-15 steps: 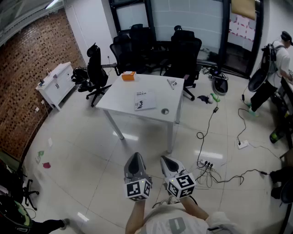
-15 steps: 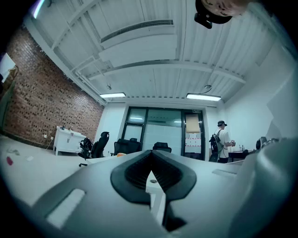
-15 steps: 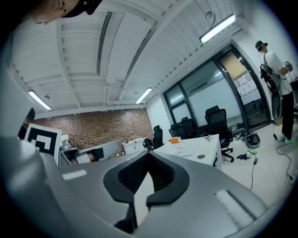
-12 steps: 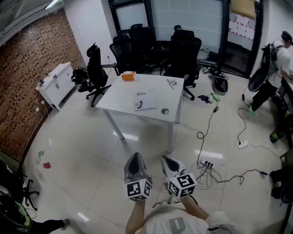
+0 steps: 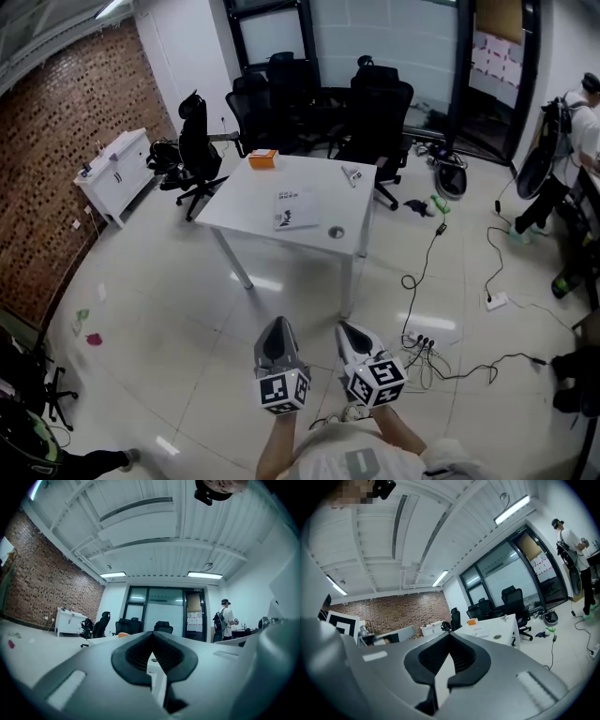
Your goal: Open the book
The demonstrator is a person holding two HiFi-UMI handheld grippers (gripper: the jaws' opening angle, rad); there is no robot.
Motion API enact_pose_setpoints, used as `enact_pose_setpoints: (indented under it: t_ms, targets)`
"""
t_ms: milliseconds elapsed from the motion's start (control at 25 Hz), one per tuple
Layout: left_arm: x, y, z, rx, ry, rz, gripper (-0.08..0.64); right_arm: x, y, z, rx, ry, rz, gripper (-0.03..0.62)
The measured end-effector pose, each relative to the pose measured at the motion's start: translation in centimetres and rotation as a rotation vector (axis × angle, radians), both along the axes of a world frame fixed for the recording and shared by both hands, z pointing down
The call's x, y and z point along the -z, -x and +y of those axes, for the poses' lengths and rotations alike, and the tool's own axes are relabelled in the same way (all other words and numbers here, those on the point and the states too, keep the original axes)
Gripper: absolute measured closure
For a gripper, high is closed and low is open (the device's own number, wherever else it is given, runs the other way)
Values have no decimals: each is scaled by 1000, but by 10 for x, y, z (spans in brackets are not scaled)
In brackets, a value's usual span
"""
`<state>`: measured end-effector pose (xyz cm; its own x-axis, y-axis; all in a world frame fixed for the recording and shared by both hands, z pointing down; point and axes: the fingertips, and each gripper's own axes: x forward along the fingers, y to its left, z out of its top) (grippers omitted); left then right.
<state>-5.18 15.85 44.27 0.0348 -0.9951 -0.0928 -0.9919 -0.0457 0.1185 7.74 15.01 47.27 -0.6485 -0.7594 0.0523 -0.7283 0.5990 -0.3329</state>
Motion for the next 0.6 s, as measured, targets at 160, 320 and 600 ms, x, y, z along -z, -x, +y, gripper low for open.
enact_pose_setpoints:
  t_ms: [160, 320, 600]
  targets:
    - [-3, -6, 1, -4, 11, -1, 541, -2, 0, 4, 20, 10, -17, 589]
    - [-9, -20, -2, -15, 23, -15, 541, -7, -9, 1, 20, 14, -18, 589]
    - [-18, -24, -8, 5, 55, -20, 541, -10, -27, -11, 13, 16, 6, 589]
